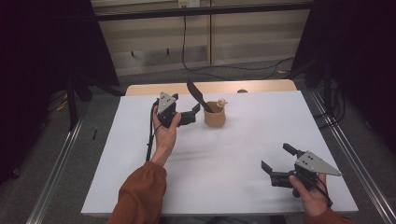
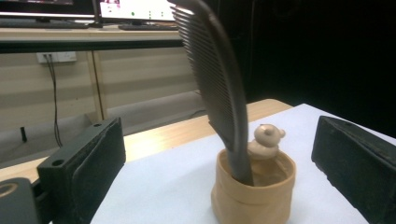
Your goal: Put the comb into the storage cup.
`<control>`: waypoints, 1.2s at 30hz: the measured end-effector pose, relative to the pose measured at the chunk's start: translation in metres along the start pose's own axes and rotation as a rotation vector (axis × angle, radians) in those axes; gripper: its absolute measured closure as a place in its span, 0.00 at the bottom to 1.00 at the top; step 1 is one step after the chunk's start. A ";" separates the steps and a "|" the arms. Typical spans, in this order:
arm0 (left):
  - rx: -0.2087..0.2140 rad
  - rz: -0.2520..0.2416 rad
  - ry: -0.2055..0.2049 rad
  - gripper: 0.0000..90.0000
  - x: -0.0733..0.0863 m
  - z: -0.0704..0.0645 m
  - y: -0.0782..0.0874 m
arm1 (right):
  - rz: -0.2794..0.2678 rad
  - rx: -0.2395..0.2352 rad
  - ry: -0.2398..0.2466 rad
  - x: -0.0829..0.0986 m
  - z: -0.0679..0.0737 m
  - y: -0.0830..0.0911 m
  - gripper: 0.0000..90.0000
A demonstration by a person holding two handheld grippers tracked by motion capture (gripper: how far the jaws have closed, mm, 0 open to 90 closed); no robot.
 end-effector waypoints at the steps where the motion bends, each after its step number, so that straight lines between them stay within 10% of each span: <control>1: 0.002 0.005 -0.002 0.03 0.001 0.000 0.002 | 0.000 -0.001 0.001 0.000 0.000 0.000 0.00; 36: -0.011 -0.042 -0.012 0.02 0.014 -0.014 0.066 | -0.009 0.014 0.006 -0.001 0.001 0.002 0.00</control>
Point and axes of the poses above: each handheld gripper's, and its own axes: y roughly backward along the jaws, x roughly out of its underside, z roughly to its left, the point moved 5 cm from there along -y, roughly forward along the jaws, and after that the axes turned 15 degrees about z, right-handed, at the moved point
